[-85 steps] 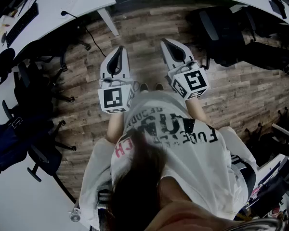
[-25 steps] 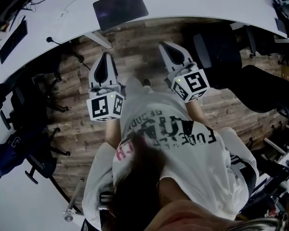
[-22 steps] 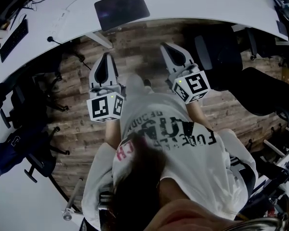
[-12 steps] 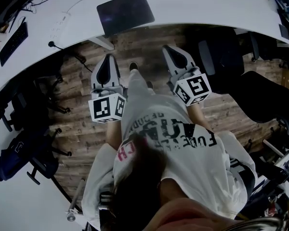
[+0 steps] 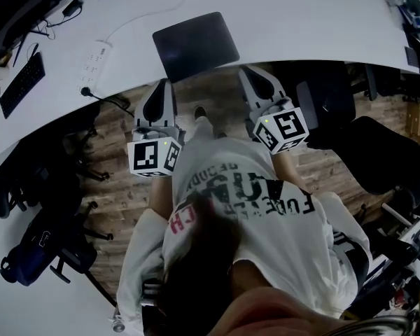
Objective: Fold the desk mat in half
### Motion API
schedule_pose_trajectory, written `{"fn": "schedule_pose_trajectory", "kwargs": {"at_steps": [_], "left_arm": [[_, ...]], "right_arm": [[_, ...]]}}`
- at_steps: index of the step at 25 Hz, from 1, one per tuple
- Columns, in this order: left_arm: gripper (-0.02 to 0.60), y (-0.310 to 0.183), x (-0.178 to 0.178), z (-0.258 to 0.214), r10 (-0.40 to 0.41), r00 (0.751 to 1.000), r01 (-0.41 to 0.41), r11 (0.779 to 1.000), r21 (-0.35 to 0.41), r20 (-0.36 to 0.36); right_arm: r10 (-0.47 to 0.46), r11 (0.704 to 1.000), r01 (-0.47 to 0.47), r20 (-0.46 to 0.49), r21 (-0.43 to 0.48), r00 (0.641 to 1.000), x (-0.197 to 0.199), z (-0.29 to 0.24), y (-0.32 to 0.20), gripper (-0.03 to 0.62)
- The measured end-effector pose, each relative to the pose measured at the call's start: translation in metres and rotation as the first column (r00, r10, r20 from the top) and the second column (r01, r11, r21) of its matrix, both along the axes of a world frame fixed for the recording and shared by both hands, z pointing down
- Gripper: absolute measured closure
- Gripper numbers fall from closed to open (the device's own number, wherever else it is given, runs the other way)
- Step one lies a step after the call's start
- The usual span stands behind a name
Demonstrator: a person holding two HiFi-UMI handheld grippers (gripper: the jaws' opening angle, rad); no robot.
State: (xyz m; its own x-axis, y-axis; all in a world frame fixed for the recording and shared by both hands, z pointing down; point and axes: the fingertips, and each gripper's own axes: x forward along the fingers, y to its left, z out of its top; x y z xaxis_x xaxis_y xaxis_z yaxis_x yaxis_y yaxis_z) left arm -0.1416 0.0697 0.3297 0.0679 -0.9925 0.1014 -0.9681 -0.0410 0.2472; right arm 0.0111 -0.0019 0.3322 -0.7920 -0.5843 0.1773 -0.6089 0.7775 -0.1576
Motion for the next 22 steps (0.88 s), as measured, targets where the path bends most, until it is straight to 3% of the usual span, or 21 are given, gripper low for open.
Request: {"fn": "schedule_pose_trajectory", "kwargs": {"at_steps": [10, 22], "left_arm": [[0.577, -0.021, -0.030, 0.014, 0.030, 0.999, -0.030, 0.999, -0.032, -0.015], [0.578, -0.026, -0.039, 0.014, -0.008, 1.000, 0.007, 1.000, -0.027, -0.027]], "right_arm": [[0.062, 0.997, -0.063, -0.016, -0.038, 0.998, -0.016, 0.012, -0.018, 0.594], [0.042, 0.998, -0.043, -0.028, -0.036, 0.999, -0.028, 0.009, -0.031, 0.594]]}}
